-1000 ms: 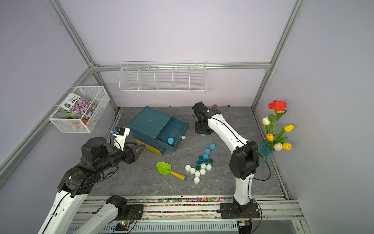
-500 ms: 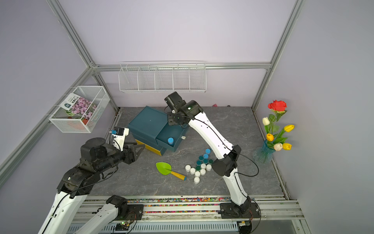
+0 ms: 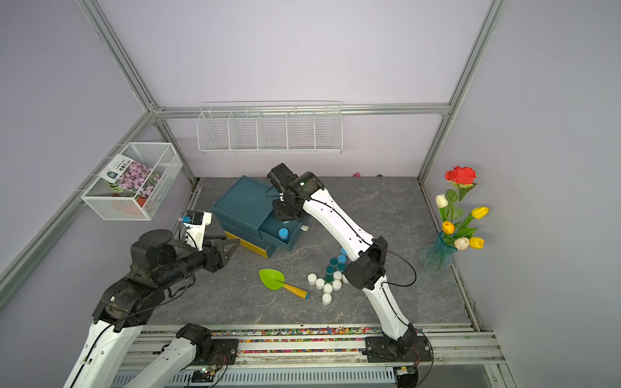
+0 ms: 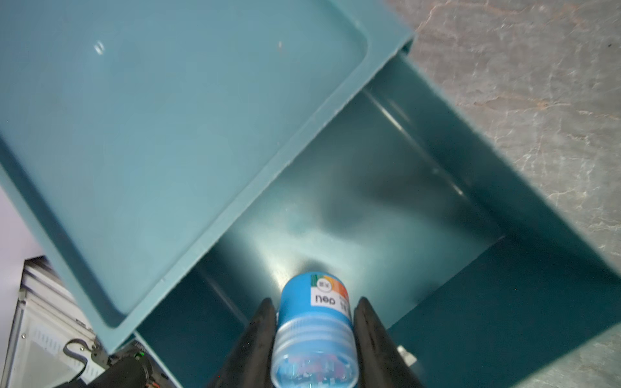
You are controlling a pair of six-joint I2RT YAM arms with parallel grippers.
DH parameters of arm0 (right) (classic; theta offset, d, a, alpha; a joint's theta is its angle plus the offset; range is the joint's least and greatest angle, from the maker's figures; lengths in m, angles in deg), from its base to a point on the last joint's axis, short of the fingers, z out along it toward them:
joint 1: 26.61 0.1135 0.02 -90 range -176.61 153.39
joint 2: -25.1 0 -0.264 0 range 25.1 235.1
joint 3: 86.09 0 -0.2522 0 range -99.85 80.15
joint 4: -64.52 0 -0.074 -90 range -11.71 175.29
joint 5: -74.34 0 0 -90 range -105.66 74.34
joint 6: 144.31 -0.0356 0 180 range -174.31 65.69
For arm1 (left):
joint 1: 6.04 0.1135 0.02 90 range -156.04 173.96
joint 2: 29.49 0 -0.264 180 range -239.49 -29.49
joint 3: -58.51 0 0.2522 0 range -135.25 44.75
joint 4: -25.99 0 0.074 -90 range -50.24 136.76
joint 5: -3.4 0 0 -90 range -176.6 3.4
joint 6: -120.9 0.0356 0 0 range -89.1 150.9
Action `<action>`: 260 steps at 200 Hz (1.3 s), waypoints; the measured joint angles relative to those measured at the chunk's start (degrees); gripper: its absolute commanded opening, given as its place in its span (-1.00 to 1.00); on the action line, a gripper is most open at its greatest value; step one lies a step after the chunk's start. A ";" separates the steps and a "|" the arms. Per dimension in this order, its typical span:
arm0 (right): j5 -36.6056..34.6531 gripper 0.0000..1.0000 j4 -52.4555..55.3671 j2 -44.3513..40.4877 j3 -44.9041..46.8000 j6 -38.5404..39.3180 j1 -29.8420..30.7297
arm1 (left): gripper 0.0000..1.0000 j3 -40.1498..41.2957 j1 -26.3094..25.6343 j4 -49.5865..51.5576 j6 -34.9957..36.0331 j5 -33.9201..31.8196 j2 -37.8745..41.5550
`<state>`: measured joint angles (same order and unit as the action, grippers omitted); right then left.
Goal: Put the paint cans in the drawer according to color
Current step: Place the paint can in the drawer, then pick up the paint can at the center of the board.
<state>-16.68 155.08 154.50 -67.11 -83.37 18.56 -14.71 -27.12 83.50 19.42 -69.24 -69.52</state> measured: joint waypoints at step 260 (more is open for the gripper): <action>-6.51 0.10 -2.45 -12.28 6.56 0.94 -4.98 | 0.21 -0.02 0.00 -1.46 0.00 0.00 -1.29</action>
<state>-23.19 152.63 142.22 -60.55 -82.43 13.58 -14.73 -27.12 82.04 19.42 -69.24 -70.81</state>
